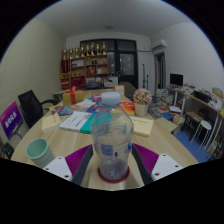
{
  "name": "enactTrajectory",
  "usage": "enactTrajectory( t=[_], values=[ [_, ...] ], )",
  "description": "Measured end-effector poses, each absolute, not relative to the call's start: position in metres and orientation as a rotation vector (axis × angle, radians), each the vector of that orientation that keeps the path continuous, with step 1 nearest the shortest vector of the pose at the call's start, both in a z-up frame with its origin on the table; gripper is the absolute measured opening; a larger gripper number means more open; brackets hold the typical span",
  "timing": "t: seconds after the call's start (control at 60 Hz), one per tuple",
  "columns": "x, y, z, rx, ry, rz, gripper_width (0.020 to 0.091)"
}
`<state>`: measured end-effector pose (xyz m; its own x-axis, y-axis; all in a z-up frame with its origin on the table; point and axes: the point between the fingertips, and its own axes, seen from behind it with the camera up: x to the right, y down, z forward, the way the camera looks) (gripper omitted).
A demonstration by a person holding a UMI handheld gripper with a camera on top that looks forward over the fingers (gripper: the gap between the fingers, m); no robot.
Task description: Pour water
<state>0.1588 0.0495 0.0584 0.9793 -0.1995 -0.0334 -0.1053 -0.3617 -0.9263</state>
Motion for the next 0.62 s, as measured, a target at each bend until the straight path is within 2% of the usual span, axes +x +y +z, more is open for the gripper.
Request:
enactTrajectory(
  t=[0.15,0.467,0.617],
  values=[
    [0.116,-0.006,0.091,-1.950,0.237,-0.116,0.0842],
    [0.022,-0.178,0.185,-1.926,0.280,-0.230,0.0834],
    [-0.024,-0.246,0.213,-1.936,0.281,-0.234,0.0841]
  ],
)
